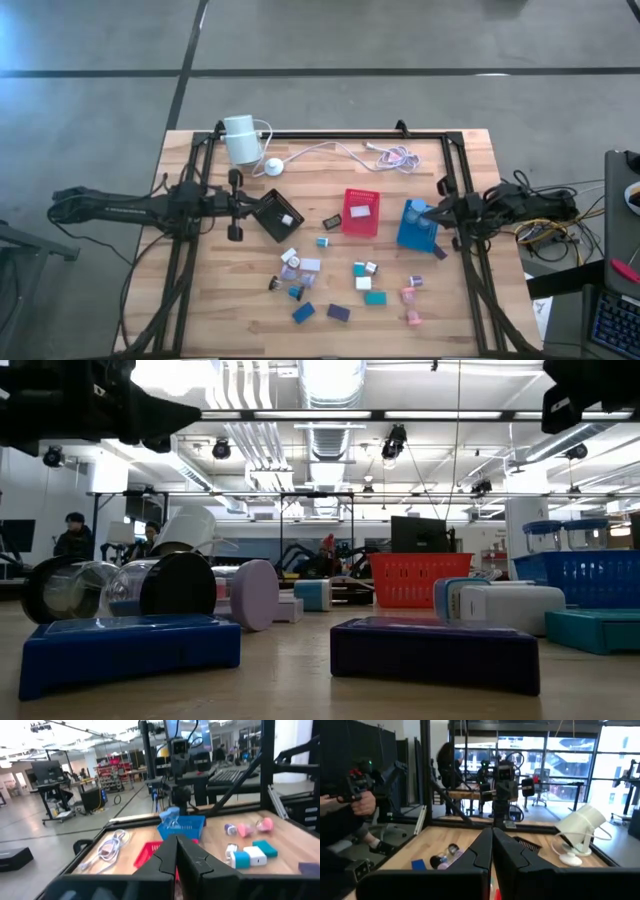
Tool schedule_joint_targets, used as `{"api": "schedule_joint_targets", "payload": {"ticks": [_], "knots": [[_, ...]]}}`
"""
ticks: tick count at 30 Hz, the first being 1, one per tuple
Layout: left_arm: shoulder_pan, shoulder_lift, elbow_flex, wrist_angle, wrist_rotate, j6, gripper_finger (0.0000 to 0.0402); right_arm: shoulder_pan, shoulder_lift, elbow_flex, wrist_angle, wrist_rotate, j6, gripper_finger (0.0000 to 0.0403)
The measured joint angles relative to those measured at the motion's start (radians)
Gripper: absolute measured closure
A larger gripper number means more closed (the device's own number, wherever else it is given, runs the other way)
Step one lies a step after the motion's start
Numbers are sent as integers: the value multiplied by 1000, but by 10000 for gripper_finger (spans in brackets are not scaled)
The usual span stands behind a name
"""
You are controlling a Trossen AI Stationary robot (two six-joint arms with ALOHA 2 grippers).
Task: Pick & Place Office items
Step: Put the black digital clock into the red bin
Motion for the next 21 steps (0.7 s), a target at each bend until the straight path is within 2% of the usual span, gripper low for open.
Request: {"api": "schedule_joint_targets", "payload": {"ticks": [3,8,14,21], "knots": [[0,-32,0,-4,-3,-1,390,0,0,-5,-10,0,0,394],[1,-82,-1,-75,-66,-16,390,0,0,-51,12,0,-12,394],[1,-91,-1,-87,-71,-19,390,0,0,-135,187,3,8,394],[1,-92,-2,-96,-71,-18,390,-14,0,-193,221,73,4,394]]}}
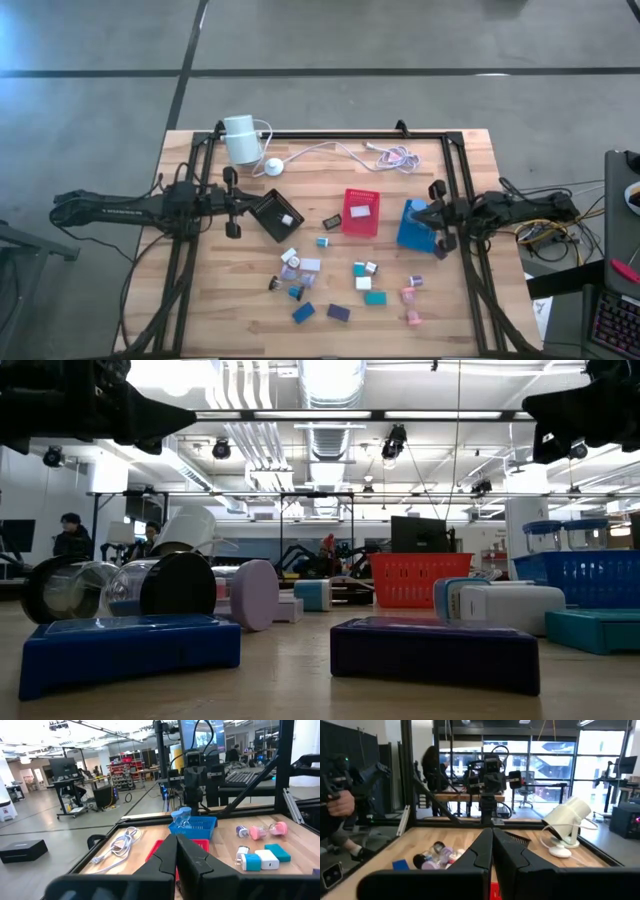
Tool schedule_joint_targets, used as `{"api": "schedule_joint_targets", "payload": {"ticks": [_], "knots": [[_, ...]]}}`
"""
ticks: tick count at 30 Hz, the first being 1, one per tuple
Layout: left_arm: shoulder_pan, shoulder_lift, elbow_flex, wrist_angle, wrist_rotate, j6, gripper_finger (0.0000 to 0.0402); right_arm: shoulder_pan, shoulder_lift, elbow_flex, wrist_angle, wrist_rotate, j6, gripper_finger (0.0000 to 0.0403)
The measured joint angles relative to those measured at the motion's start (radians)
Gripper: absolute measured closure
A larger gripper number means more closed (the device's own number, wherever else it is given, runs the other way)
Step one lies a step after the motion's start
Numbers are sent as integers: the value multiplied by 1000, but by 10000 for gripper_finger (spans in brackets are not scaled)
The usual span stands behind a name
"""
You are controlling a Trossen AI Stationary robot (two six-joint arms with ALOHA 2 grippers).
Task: Pick & Place Office items
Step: Put the black digital clock into the red bin
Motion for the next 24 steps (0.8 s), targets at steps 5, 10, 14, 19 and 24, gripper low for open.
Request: {"api": "schedule_joint_targets", "payload": {"ticks": [5,10,14,19,24], "knots": [[0,0,0,-2,0,14,390,-9,0,-5,-3,1,0,394],[0,0,0,-1,0,19,390,-9,7,-5,-3,2,-6,394],[0,0,0,9,0,22,390,-8,66,23,-2,27,-4,394],[0,0,7,10,0,21,390,-8,245,184,-89,115,-9,390],[0,1,5,10,0,12,390,-8,476,375,-228,130,-8,349]]}}
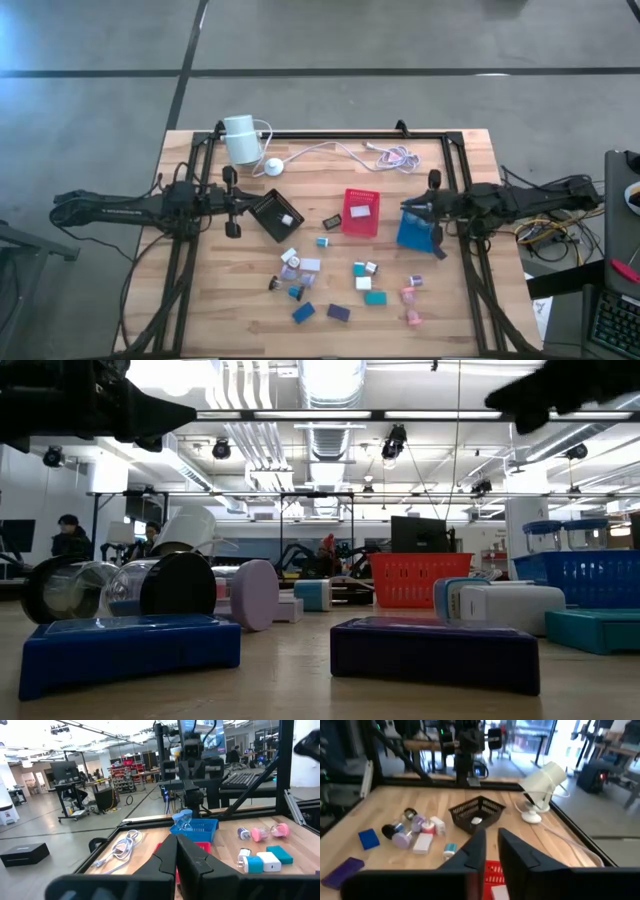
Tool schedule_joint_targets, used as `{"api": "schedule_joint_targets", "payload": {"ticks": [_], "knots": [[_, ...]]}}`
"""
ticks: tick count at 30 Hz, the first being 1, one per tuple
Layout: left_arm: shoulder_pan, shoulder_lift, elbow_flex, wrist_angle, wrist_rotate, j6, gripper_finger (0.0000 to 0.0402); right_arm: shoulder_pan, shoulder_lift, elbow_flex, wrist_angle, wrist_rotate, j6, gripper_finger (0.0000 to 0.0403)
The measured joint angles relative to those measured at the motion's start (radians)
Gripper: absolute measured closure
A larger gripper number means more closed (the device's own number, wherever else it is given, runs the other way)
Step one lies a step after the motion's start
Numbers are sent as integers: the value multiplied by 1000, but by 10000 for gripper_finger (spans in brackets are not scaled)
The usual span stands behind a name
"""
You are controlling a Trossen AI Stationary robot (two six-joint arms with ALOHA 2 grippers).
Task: Pick & Place Office items
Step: Put the black digital clock into the red bin
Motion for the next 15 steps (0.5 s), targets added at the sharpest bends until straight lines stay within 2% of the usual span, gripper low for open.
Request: {"api": "schedule_joint_targets", "payload": {"ticks": [9,15], "knots": [[0,0,-1,0,0,-9,390,-10,438,318,-143,35,-60,213],[0,2,0,0,0,-9,390,-45,743,581,-361,16,-155,160]]}}
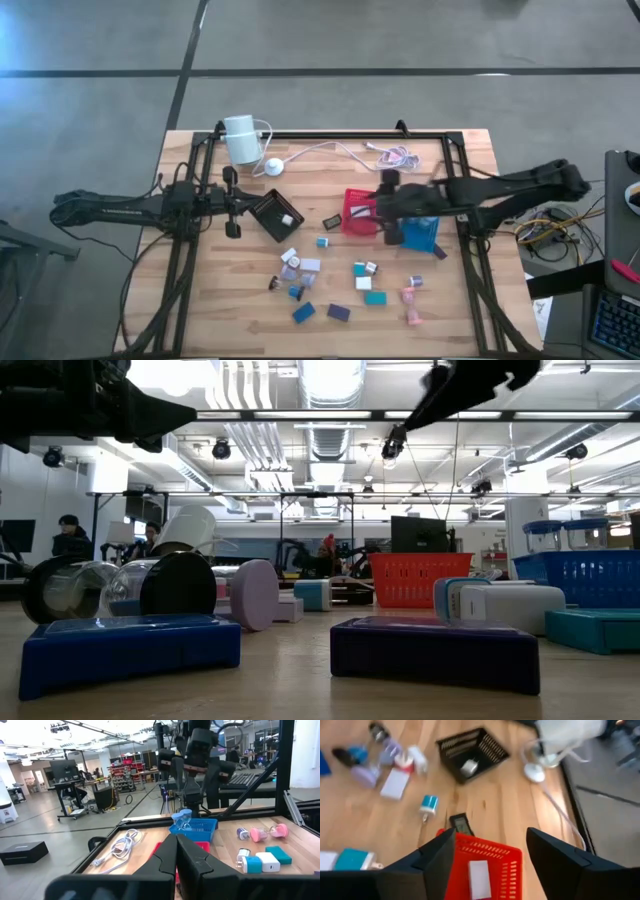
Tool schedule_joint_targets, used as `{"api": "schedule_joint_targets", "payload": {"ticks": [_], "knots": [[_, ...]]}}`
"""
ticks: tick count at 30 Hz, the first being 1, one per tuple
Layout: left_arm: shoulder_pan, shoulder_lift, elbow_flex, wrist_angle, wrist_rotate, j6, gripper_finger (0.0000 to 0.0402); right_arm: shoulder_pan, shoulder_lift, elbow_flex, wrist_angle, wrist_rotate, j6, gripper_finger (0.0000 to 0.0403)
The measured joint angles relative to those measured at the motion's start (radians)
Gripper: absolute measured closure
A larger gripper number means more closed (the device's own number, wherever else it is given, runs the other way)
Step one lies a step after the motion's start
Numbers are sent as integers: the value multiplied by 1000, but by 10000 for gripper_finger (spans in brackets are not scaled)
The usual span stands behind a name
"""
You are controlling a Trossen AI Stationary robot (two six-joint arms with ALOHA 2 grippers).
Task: Pick & Place Office items
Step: Put the black digital clock into the red bin
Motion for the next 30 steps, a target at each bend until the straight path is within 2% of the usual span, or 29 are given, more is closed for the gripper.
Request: {"api": "schedule_joint_targets", "payload": {"ticks": [6,13,17,22,30], "knots": [[0,2,1,0,0,0,390,-44,283,238,-116,-103,-149,139],[0,2,1,-5,3,0,390,-114,527,443,-197,-322,-260,129],[0,2,0,-8,5,0,390,-142,640,521,-246,-336,-292,124],[0,2,0,-10,8,4,390,-163,757,594,-251,-408,-324,124],[0,2,-2,-22,12,23,390,-197,921,706,-380,-412,-320,121]]}}
